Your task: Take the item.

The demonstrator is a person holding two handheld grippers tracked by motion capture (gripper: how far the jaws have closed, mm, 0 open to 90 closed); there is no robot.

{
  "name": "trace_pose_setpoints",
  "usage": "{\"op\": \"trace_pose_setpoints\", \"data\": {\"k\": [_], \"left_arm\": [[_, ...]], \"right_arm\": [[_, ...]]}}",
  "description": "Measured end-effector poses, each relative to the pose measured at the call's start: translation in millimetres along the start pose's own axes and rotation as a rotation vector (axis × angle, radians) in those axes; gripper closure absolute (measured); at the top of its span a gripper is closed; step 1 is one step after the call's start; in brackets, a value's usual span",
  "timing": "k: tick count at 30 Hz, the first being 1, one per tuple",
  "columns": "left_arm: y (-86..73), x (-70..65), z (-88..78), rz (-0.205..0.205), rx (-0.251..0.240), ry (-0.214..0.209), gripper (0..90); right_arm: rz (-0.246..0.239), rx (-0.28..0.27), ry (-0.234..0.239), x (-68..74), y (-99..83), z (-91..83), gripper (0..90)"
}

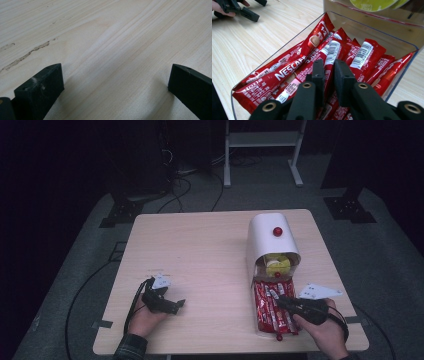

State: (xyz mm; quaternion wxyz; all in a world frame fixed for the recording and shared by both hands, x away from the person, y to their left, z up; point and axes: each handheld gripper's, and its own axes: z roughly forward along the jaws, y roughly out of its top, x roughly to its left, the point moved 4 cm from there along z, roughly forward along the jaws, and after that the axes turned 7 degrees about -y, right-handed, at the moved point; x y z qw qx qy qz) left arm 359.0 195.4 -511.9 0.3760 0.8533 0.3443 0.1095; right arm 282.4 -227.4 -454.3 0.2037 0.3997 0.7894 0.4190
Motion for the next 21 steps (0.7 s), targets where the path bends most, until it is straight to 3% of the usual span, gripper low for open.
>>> {"op": "trace_pose_setpoints", "data": {"k": [10,21], "left_arm": [[0.0,0.1,-0.1,0.001,0.001,0.000,0.0],[-0.1,0.3,-0.3,0.004,0.004,0.000,0.0]], "right_arm": [[0.040,0.015,0.014,-2.4,2.3,-1.7,82.7],[0.049,-0.010,0.020,-5.7,6.1,-9.7,82.8]]}}
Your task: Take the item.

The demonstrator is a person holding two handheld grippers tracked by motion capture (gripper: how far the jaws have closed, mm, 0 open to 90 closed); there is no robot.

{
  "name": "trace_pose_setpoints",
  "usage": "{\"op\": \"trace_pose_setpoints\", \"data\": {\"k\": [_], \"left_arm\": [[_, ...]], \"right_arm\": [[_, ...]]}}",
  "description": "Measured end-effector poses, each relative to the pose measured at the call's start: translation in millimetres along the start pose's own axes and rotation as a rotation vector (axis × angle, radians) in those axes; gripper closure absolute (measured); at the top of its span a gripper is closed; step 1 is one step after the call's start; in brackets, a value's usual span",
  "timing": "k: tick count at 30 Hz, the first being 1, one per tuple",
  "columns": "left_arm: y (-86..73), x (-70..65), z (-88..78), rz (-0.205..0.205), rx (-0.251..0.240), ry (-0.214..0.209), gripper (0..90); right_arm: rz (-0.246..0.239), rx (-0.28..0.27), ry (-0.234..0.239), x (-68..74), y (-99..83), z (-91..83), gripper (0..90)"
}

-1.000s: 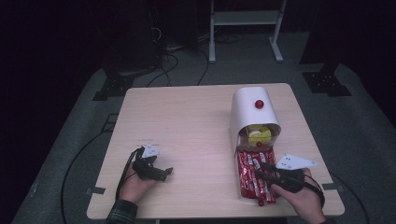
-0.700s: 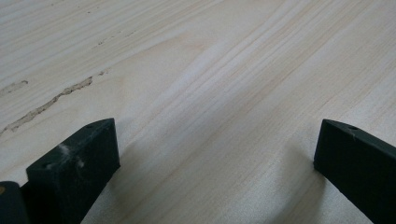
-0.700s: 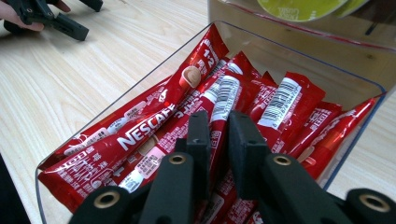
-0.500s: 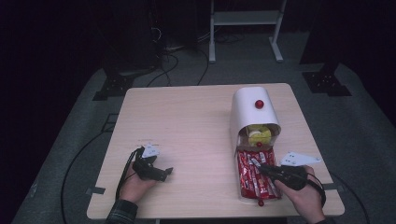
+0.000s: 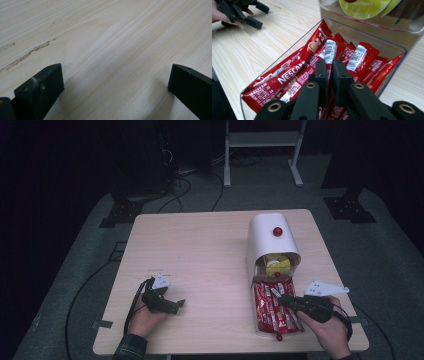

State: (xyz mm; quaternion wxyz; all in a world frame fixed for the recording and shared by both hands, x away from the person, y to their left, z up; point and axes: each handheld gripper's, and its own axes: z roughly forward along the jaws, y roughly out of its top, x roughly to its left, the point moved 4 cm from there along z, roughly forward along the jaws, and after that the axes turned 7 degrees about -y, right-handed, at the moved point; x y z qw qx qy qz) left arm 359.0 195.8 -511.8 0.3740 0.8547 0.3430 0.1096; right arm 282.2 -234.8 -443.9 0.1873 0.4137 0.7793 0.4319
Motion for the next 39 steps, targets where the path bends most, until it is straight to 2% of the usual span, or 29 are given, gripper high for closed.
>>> {"op": "trace_pose_setpoints", "data": {"k": [17,39], "left_arm": [[0.0,0.0,0.0,0.000,0.000,0.000,0.0],[0.0,0.0,0.0,0.000,0.000,0.000,0.0]], "right_arm": [[0.005,-0.025,-0.005,-5.5,3.0,-11.1,82.8],[0.032,-0.057,-0.050,-22.4,4.6,-25.8,82.8]]}}
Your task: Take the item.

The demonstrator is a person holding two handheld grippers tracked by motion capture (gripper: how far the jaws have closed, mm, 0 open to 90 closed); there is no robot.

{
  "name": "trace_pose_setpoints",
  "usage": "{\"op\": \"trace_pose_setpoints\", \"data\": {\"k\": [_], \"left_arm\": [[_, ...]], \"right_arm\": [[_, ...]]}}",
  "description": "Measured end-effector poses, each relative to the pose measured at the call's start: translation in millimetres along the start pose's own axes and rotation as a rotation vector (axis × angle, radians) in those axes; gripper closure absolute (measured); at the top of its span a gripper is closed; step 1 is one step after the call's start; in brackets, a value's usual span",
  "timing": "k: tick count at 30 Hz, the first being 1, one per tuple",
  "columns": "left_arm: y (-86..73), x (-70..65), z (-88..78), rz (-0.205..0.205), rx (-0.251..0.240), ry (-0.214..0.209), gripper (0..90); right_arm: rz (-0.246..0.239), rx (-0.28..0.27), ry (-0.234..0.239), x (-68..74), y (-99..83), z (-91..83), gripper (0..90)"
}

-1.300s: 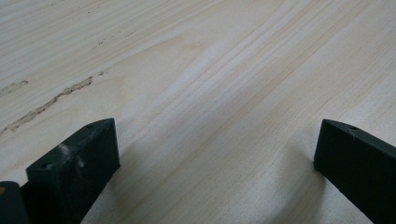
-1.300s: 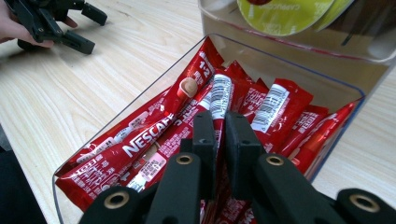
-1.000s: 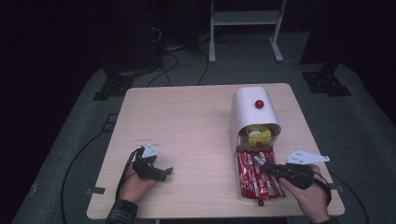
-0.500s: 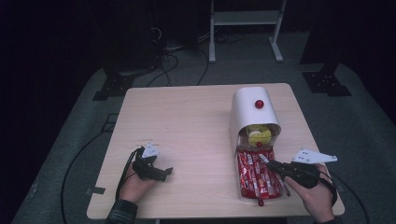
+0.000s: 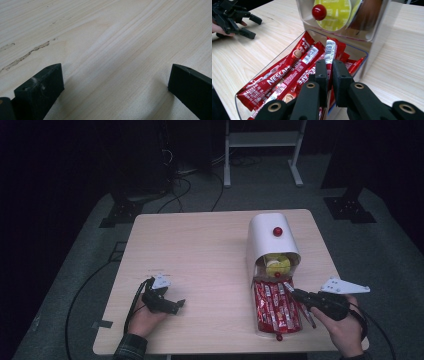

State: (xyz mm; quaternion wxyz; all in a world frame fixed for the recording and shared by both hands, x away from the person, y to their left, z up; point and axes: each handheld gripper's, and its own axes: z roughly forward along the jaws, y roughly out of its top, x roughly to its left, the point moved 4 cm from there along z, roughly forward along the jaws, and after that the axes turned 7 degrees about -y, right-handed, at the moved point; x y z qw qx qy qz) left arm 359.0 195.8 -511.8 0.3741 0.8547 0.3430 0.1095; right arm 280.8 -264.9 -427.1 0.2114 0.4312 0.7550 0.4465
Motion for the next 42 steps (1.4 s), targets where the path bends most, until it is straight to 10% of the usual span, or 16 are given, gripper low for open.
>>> {"op": "trace_pose_setpoints", "data": {"k": [42], "left_arm": [[1.6,0.0,1.7,-0.001,-0.001,0.000,0.0]], "right_arm": [[0.066,-0.041,-0.137,-45.6,-7.6,-14.3,82.7]]}}
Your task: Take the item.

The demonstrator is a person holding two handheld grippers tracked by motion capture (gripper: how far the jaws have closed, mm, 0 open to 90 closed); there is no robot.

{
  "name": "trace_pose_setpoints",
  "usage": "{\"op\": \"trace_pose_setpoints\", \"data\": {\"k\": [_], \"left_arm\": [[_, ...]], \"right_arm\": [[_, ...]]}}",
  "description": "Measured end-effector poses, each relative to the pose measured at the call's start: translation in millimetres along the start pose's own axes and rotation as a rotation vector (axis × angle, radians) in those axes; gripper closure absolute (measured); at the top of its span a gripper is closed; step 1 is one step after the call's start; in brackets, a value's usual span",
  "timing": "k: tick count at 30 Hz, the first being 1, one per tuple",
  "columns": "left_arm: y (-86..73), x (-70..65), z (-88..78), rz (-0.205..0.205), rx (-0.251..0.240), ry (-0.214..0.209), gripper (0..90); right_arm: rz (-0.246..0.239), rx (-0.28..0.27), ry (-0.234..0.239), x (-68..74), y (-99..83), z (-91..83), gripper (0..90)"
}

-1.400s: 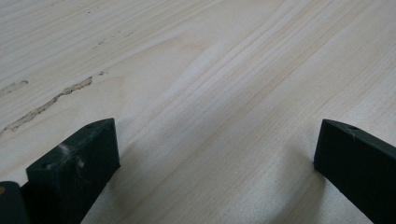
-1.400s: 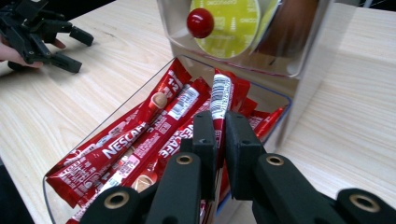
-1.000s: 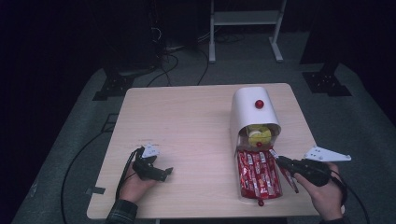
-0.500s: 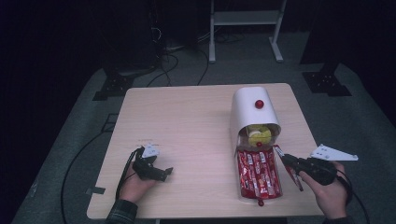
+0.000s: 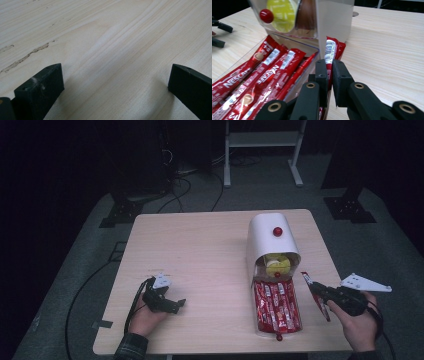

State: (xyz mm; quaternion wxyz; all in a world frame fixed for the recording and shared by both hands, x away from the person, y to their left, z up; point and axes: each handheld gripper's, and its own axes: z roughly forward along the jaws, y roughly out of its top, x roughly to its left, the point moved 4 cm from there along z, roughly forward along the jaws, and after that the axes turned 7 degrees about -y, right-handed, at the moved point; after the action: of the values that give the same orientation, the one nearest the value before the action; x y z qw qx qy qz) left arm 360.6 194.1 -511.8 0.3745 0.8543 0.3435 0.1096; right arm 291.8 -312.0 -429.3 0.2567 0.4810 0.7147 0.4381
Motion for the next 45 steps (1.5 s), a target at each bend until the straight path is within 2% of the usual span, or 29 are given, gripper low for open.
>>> {"op": "trace_pose_setpoints", "data": {"k": [14,28,45], "left_arm": [[-0.2,-0.6,-0.2,0.000,-0.001,-0.001,0.0],[-0.3,-0.8,-0.1,-0.003,-0.002,-0.001,0.0],[-0.3,-0.8,-0.1,-0.003,-0.002,-0.001,0.0]], "right_arm": [[0.003,0.006,-0.013,-7.9,-2.0,15.9,82.7],[-0.015,0.056,-0.029,-9.2,-7.1,34.7,82.7],[-0.030,0.130,-0.024,-6.4,-20.8,50.8,82.6]]}}
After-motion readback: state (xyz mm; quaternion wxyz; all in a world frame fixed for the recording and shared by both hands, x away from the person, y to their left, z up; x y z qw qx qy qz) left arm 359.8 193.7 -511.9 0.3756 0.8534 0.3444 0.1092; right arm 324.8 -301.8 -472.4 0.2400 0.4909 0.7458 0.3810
